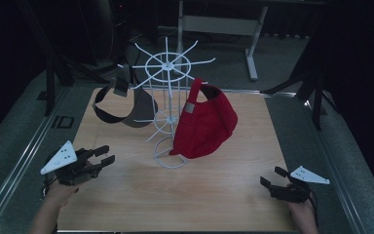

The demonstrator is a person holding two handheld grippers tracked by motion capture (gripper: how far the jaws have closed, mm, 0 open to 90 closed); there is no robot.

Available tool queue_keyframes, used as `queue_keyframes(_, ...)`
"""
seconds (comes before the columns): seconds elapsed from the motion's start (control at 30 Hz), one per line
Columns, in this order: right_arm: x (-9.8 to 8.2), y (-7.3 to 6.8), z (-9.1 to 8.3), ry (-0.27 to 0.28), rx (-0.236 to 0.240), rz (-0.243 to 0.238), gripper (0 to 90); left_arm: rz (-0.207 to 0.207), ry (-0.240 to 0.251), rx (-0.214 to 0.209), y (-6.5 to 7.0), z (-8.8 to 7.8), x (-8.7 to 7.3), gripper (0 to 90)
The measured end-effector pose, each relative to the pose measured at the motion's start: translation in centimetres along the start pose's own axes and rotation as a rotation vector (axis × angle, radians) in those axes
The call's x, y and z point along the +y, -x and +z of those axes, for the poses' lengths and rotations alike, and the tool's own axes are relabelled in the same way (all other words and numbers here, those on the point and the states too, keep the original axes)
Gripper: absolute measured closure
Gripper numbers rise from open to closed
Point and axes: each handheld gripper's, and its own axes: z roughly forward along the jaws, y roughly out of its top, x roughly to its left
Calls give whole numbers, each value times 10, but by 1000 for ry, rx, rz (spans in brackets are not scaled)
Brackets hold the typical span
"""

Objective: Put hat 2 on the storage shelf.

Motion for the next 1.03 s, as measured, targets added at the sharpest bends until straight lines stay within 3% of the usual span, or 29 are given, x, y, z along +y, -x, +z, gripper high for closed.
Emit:
queue_keyframes(0.17,-2,0,2,-11,-8,1,171,-31,-28,-9,0,7,-18,570)
queue_keyframes(0.4,-3,1,3,-14,-21,2,171,-41,-53,-19,3,11,-29,570)
queue_keyframes(1.03,-8,2,3,-20,-20,12,171,-83,-41,2,8,8,-57,570)
